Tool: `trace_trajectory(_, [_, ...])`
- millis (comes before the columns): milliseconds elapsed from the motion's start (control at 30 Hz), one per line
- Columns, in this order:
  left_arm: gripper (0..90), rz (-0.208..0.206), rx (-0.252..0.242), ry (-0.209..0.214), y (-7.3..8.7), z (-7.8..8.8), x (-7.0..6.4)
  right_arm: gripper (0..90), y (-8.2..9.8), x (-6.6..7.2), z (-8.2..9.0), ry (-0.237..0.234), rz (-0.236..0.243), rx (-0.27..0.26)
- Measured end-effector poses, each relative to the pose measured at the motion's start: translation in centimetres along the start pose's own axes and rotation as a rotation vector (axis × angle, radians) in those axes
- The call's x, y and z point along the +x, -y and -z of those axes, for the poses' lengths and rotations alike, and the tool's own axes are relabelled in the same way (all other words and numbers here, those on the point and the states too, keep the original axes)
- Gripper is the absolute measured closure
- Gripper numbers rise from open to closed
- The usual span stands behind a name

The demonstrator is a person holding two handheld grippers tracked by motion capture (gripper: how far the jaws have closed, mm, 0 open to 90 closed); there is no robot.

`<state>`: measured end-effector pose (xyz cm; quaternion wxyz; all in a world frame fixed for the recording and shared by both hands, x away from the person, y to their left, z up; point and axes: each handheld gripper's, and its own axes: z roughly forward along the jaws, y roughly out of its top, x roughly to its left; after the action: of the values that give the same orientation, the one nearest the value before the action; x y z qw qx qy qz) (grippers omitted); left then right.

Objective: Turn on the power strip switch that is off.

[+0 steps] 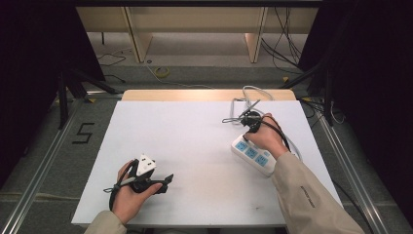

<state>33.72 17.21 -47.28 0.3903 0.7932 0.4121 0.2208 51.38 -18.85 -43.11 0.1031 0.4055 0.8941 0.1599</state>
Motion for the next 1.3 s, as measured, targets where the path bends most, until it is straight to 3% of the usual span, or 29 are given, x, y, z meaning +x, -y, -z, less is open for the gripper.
trace_trajectory(1300, [17.2, -0.005, 0.000, -0.001, -0.02, 0.03, -0.02, 90.0, 0.00, 0.01, -0.08, -0.001, -0.017, 0.003])
